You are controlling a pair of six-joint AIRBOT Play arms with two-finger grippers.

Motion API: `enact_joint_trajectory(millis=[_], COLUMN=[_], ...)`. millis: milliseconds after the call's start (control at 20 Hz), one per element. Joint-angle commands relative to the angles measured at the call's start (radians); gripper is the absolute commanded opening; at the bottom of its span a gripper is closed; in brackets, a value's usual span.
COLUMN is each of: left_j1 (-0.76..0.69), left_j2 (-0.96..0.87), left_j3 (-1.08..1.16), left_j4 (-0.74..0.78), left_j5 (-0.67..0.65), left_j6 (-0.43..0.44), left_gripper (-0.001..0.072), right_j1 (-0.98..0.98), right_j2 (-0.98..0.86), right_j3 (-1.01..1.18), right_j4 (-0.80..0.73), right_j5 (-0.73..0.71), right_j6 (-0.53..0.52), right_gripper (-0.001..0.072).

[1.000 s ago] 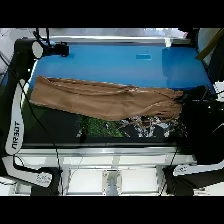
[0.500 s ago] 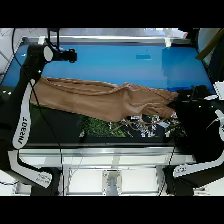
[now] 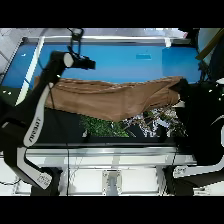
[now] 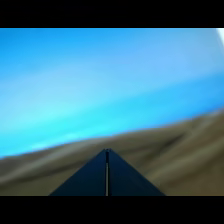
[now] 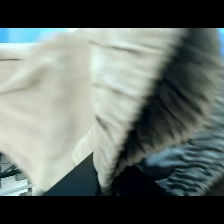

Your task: Fold the clothes and pants, and hang the long-sleeved shirts on hangers.

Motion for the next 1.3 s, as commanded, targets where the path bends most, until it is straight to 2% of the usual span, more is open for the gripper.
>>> enact_joint_trajectory(millis=[0,250,400,500,600,700,950,1200,1250], left_j1=[-0.109,-0.244,-0.249,-0.205,-0.135,-0.048,0.168,0.274,0.28], left_j2=[-0.087,-0.197,-0.18,-0.121,-0.04,0.047,0.21,0.237,0.237], left_j3=[0.0,0.0,0.001,0.001,0.001,0.001,0.0,-0.002,-0.002], left_j4=[-0.177,-0.204,-0.198,-0.129,0.007,0.105,0.115,0.115,0.115], left_j5=[-0.073,-0.177,-0.181,-0.209,-0.294,-0.378,-0.452,-0.525,-0.526], left_j6=[0.035,0.051,0.1,0.1,0.099,0.099,0.1,0.107,0.107], left_gripper=[0.0013,0.0013,0.0012,0.0012,0.0013,0.0013,0.0013,0.0013,0.0013], right_j1=[0.043,0.264,0.409,0.5,0.59,0.706,0.987,1.145,1.152], right_j2=[0.027,0.027,0.019,-0.011,-0.048,-0.093,-0.244,-0.336,-0.338], right_j3=[0.134,0.248,0.257,0.257,0.257,0.258,0.261,0.282,0.292], right_j4=[0.045,0.037,-0.071,-0.13,-0.131,-0.131,-0.127,-0.129,-0.13], right_j5=[0.135,0.061,-0.039,-0.066,-0.097,-0.194,-0.393,-0.685,-0.732], right_j6=[0.107,0.179,0.269,0.329,0.351,0.354,0.343,0.238,0.238], right_gripper=[0.0025,0.0025,0.0024,0.0025,0.0025,0.0024,0.0024,0.0025,0.0055])
